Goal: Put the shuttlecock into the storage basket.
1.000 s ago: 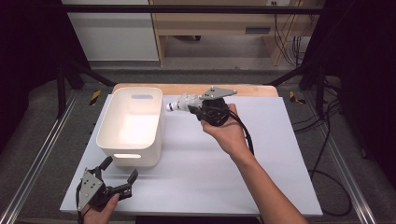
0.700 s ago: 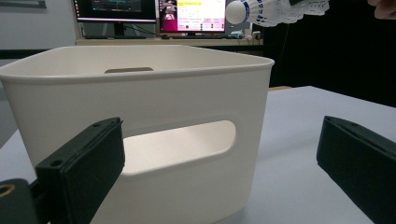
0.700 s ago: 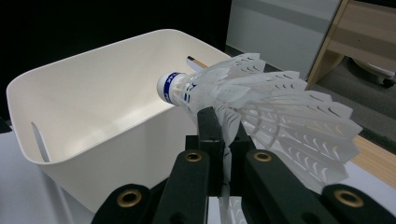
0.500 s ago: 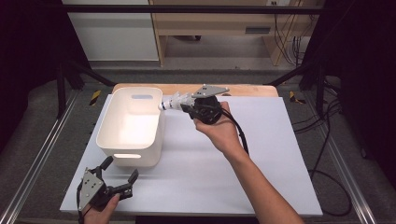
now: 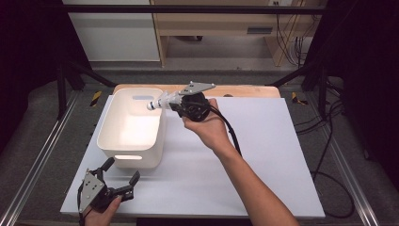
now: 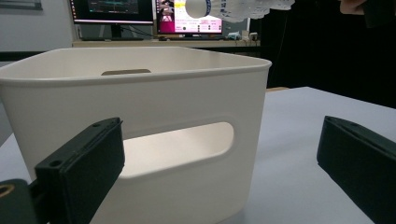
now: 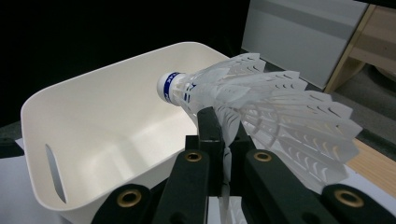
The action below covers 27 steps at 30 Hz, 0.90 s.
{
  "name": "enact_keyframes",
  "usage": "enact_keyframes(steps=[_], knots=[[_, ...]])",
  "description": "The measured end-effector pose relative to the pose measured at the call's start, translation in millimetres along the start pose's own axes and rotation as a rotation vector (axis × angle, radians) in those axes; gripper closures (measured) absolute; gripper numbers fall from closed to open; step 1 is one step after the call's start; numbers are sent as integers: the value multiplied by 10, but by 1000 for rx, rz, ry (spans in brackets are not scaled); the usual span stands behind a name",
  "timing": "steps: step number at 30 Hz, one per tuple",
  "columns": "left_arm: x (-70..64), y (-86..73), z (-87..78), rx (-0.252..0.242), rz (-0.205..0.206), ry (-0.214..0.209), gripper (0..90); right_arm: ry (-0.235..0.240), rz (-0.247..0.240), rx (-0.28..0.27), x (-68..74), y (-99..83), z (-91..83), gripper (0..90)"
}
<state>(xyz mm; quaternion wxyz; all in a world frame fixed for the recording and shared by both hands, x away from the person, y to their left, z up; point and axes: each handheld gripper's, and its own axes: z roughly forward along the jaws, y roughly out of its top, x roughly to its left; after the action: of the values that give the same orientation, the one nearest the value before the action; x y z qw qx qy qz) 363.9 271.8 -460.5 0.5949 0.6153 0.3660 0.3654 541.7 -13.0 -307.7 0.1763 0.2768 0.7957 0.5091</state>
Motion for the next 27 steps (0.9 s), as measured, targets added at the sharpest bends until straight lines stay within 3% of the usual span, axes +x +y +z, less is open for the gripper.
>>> enact_keyframes(steps=[27], knots=[[4,1,-1,0,-2,0,10,77,-32,49,201,145,562,896]])
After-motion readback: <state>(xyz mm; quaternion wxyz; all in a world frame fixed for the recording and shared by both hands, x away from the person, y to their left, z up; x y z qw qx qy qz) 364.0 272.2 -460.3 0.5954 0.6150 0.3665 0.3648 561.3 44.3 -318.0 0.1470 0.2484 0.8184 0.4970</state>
